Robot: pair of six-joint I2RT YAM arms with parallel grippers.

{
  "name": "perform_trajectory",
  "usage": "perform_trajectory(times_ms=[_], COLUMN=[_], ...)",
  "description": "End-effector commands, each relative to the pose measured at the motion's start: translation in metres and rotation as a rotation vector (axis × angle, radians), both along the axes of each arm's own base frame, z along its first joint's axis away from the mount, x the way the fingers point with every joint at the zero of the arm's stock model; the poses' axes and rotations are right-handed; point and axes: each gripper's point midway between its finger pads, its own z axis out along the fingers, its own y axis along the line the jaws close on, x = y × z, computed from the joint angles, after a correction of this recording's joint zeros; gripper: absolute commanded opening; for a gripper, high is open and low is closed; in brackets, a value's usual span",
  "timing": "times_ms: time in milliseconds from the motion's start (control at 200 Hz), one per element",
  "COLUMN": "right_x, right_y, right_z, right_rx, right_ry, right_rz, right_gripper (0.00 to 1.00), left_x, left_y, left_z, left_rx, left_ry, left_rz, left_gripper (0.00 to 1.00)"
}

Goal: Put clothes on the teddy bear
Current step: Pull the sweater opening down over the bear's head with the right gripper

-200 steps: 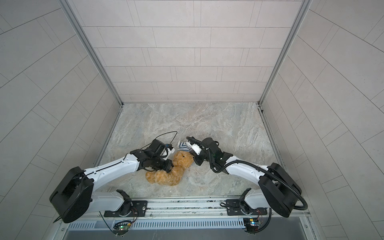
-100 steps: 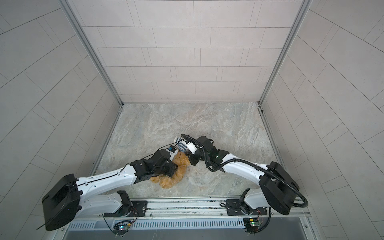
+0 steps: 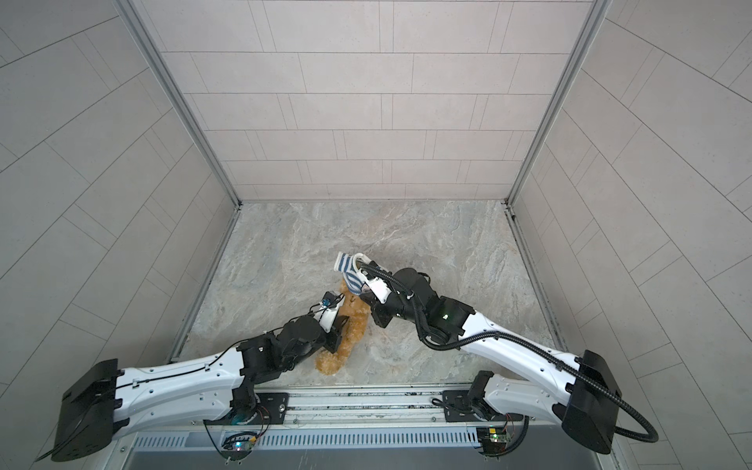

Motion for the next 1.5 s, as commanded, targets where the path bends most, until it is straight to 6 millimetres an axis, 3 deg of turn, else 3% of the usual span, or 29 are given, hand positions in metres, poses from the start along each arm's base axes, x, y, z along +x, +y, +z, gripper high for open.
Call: perform_trajectory(times_ms=[0, 461, 741, 1011, 1242, 1492], right_x=[-0.011, -0.046, -0.065, -0.09, -0.084, -0.05], right_y=[-0.011, -0.001, 0.007, 0.014, -0.008, -0.061], right_z=[0.016, 0.065, 0.081, 0.101, 0.13, 0.146], right_rx=[-0.046, -0.06, -0.043, -0.012, 0.003, -0.061], right_ry=[-0.03, -0.139, -0.171, -0.22, -0.202, -0.135], right_rz=[-0.026, -0.002, 0.026, 0.095, -0.003, -0.181], right_gripper=[0.0, 0.12, 0.22, 0.26, 0.25, 0.26], left_x=[0.005, -0.01, -0.012, -0.01, -0.006, -0.006], left_y=[0.001, 0.021, 0.024, 0.033, 0.035, 0.027], left_z=[0.046, 0.078, 0.083, 0.086, 0.081, 0.079], left_rx=[-0.077, -0.145, -0.156, -0.14, -0.091, -0.068], left_ry=[-0.174, -0.312, -0.333, -0.366, -0.389, -0.388], left_rz=[0.034, -0.004, -0.01, 0.015, 0.036, 0.012], left_gripper=[0.0, 0.0, 0.0, 0.0, 0.0, 0.0])
